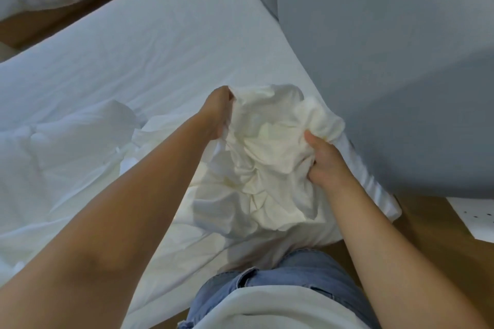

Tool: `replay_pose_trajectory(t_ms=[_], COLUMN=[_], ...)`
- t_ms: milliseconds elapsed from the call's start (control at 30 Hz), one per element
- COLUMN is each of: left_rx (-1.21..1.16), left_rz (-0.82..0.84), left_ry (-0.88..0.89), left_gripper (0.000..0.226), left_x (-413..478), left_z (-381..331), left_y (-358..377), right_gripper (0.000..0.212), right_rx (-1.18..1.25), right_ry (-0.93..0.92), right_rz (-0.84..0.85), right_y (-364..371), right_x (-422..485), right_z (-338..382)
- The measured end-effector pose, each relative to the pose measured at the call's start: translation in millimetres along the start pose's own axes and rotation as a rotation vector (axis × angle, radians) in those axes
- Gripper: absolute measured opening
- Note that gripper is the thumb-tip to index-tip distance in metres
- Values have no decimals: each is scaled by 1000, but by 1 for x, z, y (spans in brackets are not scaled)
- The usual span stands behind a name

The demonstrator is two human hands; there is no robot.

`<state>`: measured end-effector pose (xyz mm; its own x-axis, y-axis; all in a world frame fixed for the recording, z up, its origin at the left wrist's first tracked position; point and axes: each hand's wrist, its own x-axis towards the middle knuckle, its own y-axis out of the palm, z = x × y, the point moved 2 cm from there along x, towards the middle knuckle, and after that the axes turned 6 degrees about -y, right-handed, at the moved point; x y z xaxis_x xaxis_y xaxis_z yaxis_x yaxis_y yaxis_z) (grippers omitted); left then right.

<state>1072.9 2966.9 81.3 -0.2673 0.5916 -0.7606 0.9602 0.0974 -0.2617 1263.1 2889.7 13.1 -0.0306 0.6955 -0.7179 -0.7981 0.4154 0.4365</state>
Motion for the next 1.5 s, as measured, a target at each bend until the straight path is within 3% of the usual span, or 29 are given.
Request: replay_pose_trajectory(t_ms=[67,167,200,300,367,467,533,600,667,700,800,867,933,1000,1067,1133,1167,1233,1300,1433,1500], left_rx=[181,868,1101,1502,1392,635,282,193,231,268,460,819,1161,1320,1462,1626,1674,1769,1760,1271,1131], left_rz=[5,-8,-15,-41,-82,-105,-62,25,53,41,-3,-35,-72,-132,-340,-576,-601,-399,-95,292,307], left_ry=[116,275,317,376,428,350,209,138,125,134,242,333,345,307,333,515,639,820,837,679,667], left_gripper=[25,90,96,67,44,27,28,21,22,25,44,74,88,88,95,90,85,80,75,46,21], left_x=[2,7,7,7,8,5,2,1,1,2,8,9,11,11,9,3,-1,-5,-9,-25,-35], left_z=[2,13,15,11,4,-16,-32,-40,-39,-37,-29,-29,-27,-24,-19,-14,-9,4,13,4,0], left_y=[0,2,4,9,9,7,8,15,20,21,15,9,2,-3,-2,8,15,28,34,34,35], right_gripper=[31,33,33,40,46,50,39,17,7,3,16,21,21,24,27,36,44,43,25,23,35], right_rx=[287,352,338,237,198,32,-378,-825,-888,-737,-3,232,216,131,102,144,190,259,266,232,175], right_ry=[27,47,58,83,109,186,250,312,304,264,107,-2,-31,24,82,67,42,-16,-61,-79,-82], right_rz=[53,121,120,172,239,262,299,338,331,300,185,135,138,152,158,156,148,117,96,166,173], right_y=[11,36,42,50,49,41,38,38,39,38,26,14,10,17,27,35,36,36,39,49,52], right_x=[9,13,13,12,9,3,-7,-15,-18,-15,-4,4,4,-1,-6,-9,-9,-9,-10,-14,-14], right_z=[7,17,16,12,12,13,9,3,-2,-2,12,27,36,35,30,27,25,24,27,47,55])
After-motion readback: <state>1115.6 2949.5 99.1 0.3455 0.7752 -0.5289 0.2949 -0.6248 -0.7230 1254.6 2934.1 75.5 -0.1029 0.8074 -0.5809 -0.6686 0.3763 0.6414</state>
